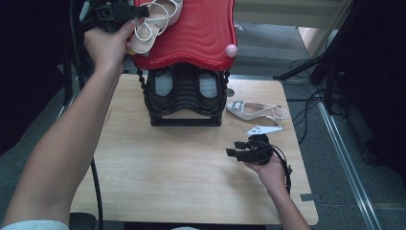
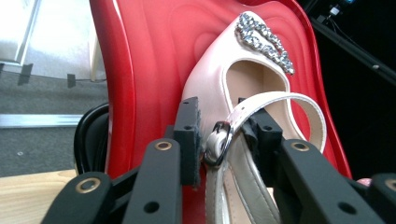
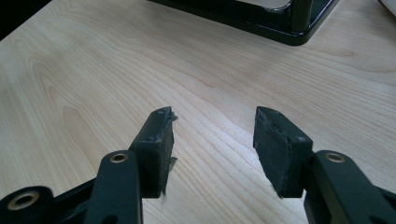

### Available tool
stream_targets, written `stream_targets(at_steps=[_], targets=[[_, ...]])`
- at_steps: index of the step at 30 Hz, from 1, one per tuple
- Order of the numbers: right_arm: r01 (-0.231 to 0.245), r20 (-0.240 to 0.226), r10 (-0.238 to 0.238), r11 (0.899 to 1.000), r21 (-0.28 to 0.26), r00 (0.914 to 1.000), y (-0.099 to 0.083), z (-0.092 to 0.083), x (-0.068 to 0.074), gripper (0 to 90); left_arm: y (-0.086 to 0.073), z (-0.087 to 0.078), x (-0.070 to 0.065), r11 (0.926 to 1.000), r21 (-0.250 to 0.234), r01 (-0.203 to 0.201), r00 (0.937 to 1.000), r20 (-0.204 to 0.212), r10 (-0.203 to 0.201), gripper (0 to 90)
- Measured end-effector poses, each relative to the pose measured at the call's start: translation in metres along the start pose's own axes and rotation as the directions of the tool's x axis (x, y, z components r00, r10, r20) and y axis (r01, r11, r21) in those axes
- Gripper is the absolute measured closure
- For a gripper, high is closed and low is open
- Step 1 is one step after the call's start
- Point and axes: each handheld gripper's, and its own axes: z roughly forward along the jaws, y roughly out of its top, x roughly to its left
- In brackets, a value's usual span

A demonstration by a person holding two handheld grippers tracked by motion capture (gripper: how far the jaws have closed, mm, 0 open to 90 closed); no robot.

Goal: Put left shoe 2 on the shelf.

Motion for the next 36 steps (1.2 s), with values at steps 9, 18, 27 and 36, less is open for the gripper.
stream_targets(at_steps=[9,18,27,36], targets=[[-0.002,0.008,0.002,1.000,0.000,1.0000,0.001,-0.001,-0.002,49.1,0.002,-0.009,-0.005,0.9993,0.014,-0.035,0.9991,0.024,0.034,56.5],[-0.005,0.012,0.005,1.000,-0.003,0.9999,0.001,-0.001,-0.003,49.1,0.006,-0.027,-0.001,0.9990,0.034,-0.029,0.9966,0.078,0.026,53.4],[-0.003,0.015,0.003,1.000,0.003,0.9999,0.002,-0.001,-0.004,48.9,0.008,-0.041,0.013,0.9977,0.036,-0.057,0.9974,0.046,0.055,53.4],[-0.009,0.018,0.009,1.000,0.001,0.9998,0.001,-0.001,-0.005,49.0,-0.004,-0.043,0.037,0.9975,0.059,-0.040,0.9990,0.023,0.039,53.3]])
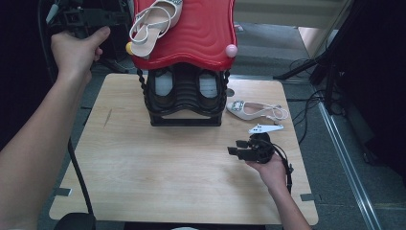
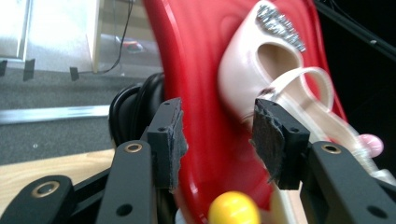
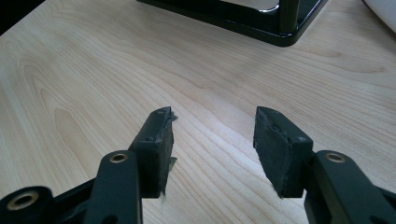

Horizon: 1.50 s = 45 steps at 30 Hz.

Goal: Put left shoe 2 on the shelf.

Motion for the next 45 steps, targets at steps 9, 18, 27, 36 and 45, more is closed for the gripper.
stream_targets(at_steps=[9,18,27,36,45], targets=[[-0.009,0.003,0.009,1.000,-0.001,1.0000,0.000,-0.001,-0.001,49.0,-0.025,0.003,0.032,0.9991,0.019,0.039,0.9990,-0.020,-0.039,52.4],[-0.006,0.003,0.006,1.000,0.002,1.0000,0.000,0.000,-0.001,48.9,-0.061,0.012,0.059,0.9970,0.051,0.057,0.9977,-0.040,-0.055,52.6],[-0.009,0.004,0.009,1.000,-0.004,1.0000,0.000,-0.002,-0.002,49.0,-0.101,0.021,0.078,0.9944,0.084,0.065,0.9971,-0.044,-0.061,52.7],[-0.013,0.006,0.013,1.000,-0.006,0.9999,0.000,-0.002,-0.003,49.0,-0.138,0.028,0.093,0.9901,0.106,0.092,0.9944,-0.062,-0.085,52.7],[-0.019,0.011,0.019,1.000,-0.013,0.9998,0.000,-0.003,-0.005,49.0,-0.174,0.036,0.094,0.9867,0.134,0.091,0.9956,-0.034,-0.088,52.4]])
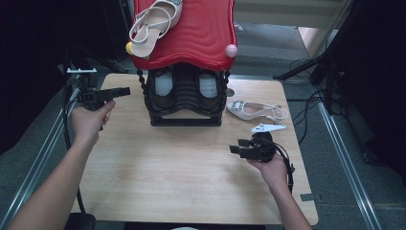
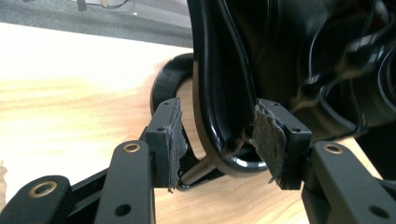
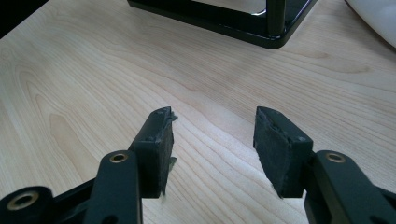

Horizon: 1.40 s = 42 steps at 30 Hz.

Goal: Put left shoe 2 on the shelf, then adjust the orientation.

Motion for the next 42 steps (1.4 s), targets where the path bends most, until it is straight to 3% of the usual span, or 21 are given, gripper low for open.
stream_targets(at_steps=[4,10,16,30,34,37,42], targets=[[-0.005,0.002,0.005,1.000,-0.002,1.0000,0.000,0.000,-0.001,48.9,-0.018,0.006,0.001,0.9996,0.027,-0.010,0.9999,-0.003,0.010,52.2],[0.000,0.001,0.000,1.000,-0.015,1.0000,0.000,-0.001,-0.003,48.8,-0.045,0.016,0.006,0.9979,0.064,0.008,0.9998,0.018,-0.009,52.0],[-0.006,0.007,0.006,1.000,-0.018,1.0000,0.001,-0.001,-0.006,48.8,-0.066,0.021,0.003,0.9972,0.075,-0.001,0.9995,0.031,-0.001,51.1],[-0.013,0.021,0.013,1.000,-0.025,0.9997,0.005,-0.002,-0.016,49.6,-0.094,0.018,-0.016,0.9961,0.073,-0.050,0.9976,0.052,0.046,49.2],[-0.018,0.022,0.019,0.999,-0.028,0.9996,0.006,-0.002,-0.019,50.2,-0.101,0.017,-0.018,0.9946,0.077,-0.069,0.9969,0.043,0.066,47.7],[-0.022,0.028,0.022,0.999,-0.028,0.9994,0.007,-0.001,-0.022,50.8,-0.104,0.018,-0.017,0.9966,0.068,-0.045,0.9975,0.058,0.041,48.1],[-0.031,0.031,0.032,0.999,-0.034,0.9990,0.009,-0.002,-0.026,52.8,-0.106,0.019,-0.019,0.9938,0.081,-0.075,0.9956,0.062,0.070,47.2]])
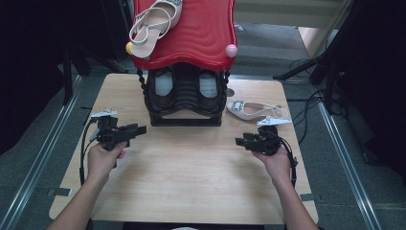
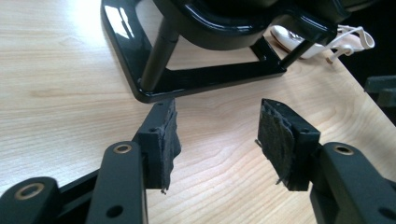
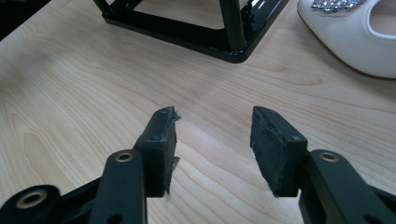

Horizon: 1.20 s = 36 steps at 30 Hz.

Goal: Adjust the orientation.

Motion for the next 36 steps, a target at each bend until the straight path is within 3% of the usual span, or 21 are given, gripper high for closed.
stream_targets(at_steps=[5,8,12,17,25,29,36], targets=[[-0.004,0.018,0.004,1.000,-0.005,0.9998,0.002,-0.001,-0.002,61.1,-0.002,0.002,-0.004,0.9999,0.007,-0.009,0.9999,0.014,0.008,46.9],[-0.025,0.036,0.026,0.999,-0.027,0.9990,0.004,-0.005,-0.007,73.7,-0.003,0.004,-0.006,0.9998,0.018,-0.011,0.9996,0.025,0.010,44.9],[-0.081,0.024,0.082,0.996,-0.043,0.9963,0.009,-0.008,-0.018,90.0,-0.003,0.004,-0.009,0.9995,0.019,-0.024,0.9992,0.032,0.023,45.4],[-0.090,0.052,0.092,0.995,-0.046,0.9944,0.020,-0.012,-0.029,90.0,-0.003,0.002,-0.009,0.9997,0.011,-0.020,0.9991,0.038,0.020,45.4],[-0.142,0.117,0.150,0.987,-0.071,0.9817,0.041,-0.024,-0.068,90.0,-0.004,0.003,-0.013,0.9989,0.021,-0.043,0.9984,0.037,0.042,45.6],[-0.139,0.145,0.150,0.987,-0.080,0.9780,0.055,-0.027,-0.084,90.0,-0.004,0.004,-0.014,0.9988,0.026,-0.041,0.9982,0.046,0.040,45.5],[-0.163,0.201,0.181,0.981,-0.102,0.9627,0.066,-0.031,-0.115,90.0,-0.002,0.003,-0.016,0.9988,0.021,-0.043,0.9967,0.070,0.042,45.1]])
